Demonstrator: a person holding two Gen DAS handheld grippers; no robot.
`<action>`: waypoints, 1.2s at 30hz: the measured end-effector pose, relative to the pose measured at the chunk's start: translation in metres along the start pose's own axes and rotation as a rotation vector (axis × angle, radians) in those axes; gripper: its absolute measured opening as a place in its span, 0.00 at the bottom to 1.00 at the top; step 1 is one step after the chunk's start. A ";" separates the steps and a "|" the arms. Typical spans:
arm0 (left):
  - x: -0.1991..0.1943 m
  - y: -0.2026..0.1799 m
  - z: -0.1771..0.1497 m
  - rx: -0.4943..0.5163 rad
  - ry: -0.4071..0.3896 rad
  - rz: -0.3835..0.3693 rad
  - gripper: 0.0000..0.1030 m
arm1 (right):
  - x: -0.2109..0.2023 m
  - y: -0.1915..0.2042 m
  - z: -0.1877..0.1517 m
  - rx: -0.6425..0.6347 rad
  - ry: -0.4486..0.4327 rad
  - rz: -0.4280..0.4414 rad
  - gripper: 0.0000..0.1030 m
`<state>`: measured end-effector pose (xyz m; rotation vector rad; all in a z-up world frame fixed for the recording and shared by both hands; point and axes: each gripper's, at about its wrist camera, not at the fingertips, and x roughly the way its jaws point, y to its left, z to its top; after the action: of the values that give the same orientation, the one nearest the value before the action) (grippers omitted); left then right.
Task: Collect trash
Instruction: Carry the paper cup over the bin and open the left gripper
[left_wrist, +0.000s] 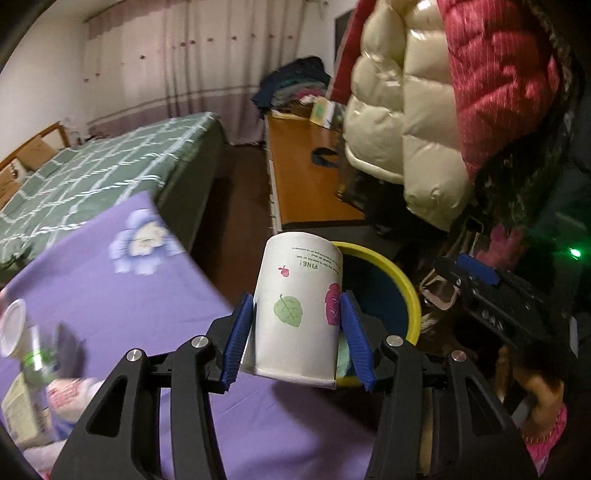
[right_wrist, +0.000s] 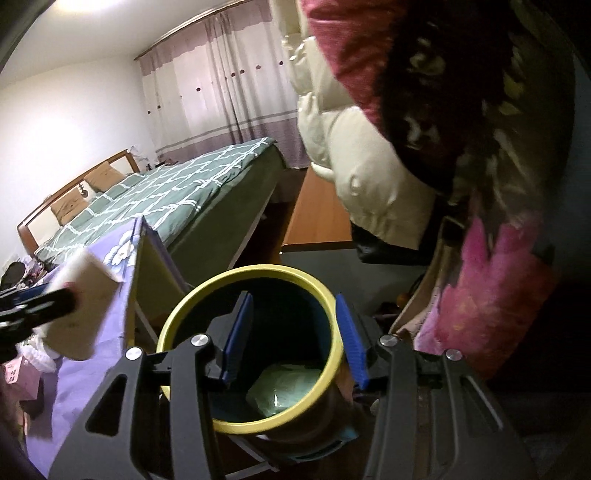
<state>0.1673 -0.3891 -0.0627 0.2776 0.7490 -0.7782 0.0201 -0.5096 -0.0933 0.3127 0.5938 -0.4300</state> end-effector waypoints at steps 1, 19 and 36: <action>0.008 -0.004 0.001 0.008 0.002 -0.002 0.49 | 0.000 -0.003 0.000 0.005 0.001 -0.001 0.44; -0.012 0.007 0.007 -0.063 -0.065 0.046 0.77 | 0.004 0.000 -0.011 0.013 0.023 0.028 0.45; -0.225 0.186 -0.117 -0.363 -0.258 0.543 0.85 | -0.002 0.196 -0.048 -0.312 0.129 0.380 0.47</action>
<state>0.1351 -0.0839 0.0045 0.0416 0.5207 -0.1511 0.0891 -0.3198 -0.0980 0.1486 0.6997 0.0508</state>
